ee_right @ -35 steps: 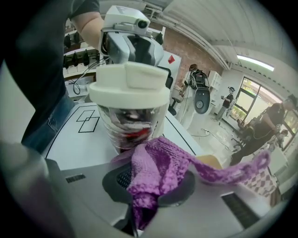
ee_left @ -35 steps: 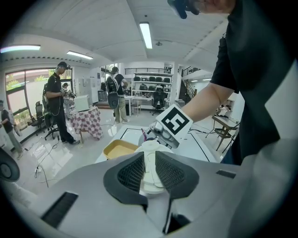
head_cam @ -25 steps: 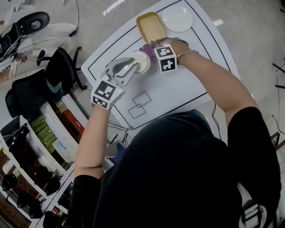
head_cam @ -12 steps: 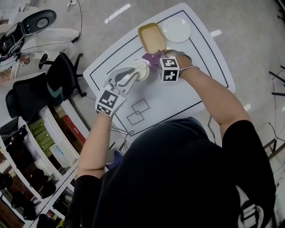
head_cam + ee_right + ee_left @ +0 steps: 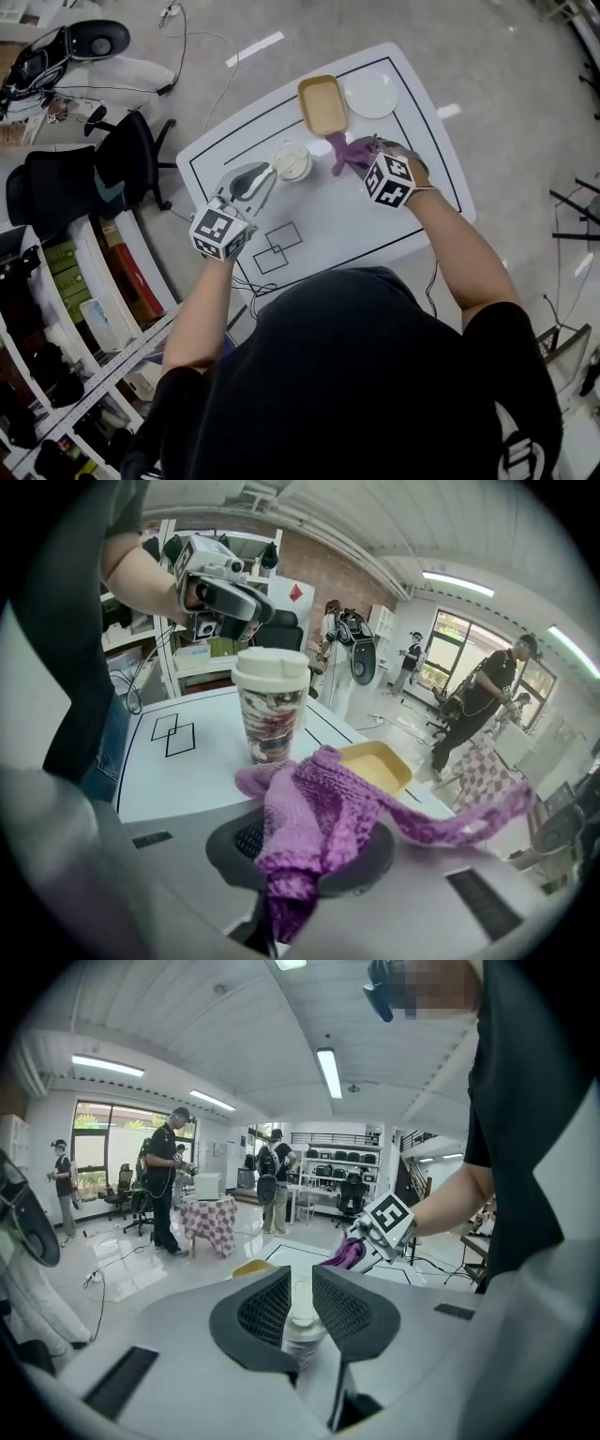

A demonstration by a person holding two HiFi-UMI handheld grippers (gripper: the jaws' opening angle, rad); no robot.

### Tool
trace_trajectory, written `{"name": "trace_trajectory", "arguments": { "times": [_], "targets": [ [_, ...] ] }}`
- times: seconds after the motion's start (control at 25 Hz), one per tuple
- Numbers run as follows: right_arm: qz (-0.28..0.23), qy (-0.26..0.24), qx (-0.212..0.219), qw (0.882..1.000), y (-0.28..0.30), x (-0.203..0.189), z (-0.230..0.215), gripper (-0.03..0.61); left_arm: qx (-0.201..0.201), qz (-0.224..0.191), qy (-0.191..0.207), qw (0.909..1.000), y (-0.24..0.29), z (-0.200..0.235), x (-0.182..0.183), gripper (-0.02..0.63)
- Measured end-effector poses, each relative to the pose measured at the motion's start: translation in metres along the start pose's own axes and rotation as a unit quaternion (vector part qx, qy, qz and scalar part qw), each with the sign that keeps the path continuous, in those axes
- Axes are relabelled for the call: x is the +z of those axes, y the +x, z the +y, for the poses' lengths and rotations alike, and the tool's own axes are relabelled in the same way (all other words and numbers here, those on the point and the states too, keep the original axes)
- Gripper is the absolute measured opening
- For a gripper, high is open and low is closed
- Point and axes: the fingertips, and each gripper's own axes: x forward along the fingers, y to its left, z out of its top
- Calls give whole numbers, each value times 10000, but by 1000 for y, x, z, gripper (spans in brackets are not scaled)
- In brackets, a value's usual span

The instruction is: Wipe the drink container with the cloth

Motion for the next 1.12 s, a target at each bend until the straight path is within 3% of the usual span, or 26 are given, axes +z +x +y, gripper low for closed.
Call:
{"name": "trace_trajectory", "arguments": {
  "times": [0.32,0.68,1.12],
  "targets": [
    [-623,196,-595,9961,-81,48,-23,77,429,-360,-441,9975,-35,-9,24,83],
    [-1409,353,-1035,9840,-157,106,-35,77,839,-935,-492,9909,-80,-25,52,81],
    [-2322,1351,-1656,9489,-227,150,-55,77,1163,-1461,-550,9809,-119,-47,70,71]
  ]
}}
